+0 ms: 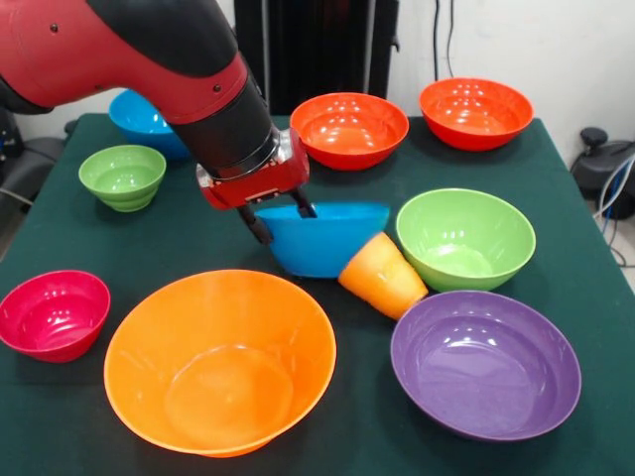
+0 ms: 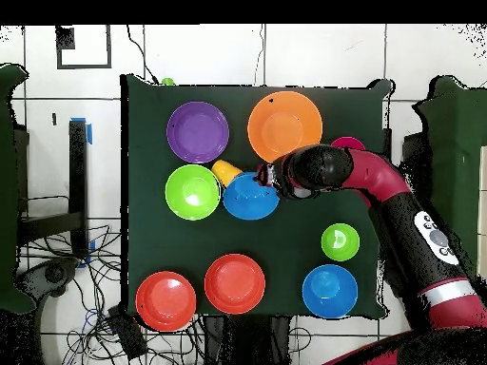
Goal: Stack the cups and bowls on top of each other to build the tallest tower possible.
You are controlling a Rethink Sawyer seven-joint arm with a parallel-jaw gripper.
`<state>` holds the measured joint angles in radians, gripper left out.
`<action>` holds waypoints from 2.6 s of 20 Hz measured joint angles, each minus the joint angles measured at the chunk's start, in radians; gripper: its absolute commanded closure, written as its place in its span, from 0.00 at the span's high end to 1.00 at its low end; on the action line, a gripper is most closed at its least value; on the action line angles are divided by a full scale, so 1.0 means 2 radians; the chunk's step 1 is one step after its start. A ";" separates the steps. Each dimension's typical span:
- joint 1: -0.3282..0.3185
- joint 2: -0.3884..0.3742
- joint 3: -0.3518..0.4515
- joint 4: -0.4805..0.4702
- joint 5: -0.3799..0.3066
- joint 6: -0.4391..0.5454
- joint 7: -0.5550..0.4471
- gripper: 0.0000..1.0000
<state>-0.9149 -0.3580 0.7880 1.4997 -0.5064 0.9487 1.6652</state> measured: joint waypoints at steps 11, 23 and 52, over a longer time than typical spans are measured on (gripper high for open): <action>0.003 0.001 -0.001 -0.009 0.000 0.000 0.000 1.00; 0.014 0.024 -0.002 -0.048 0.000 0.003 0.000 0.00; -0.019 -0.022 -0.063 0.070 -0.094 -0.171 0.000 0.00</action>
<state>-0.9527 -0.4016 0.6622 1.6403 -0.6946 0.6065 1.6652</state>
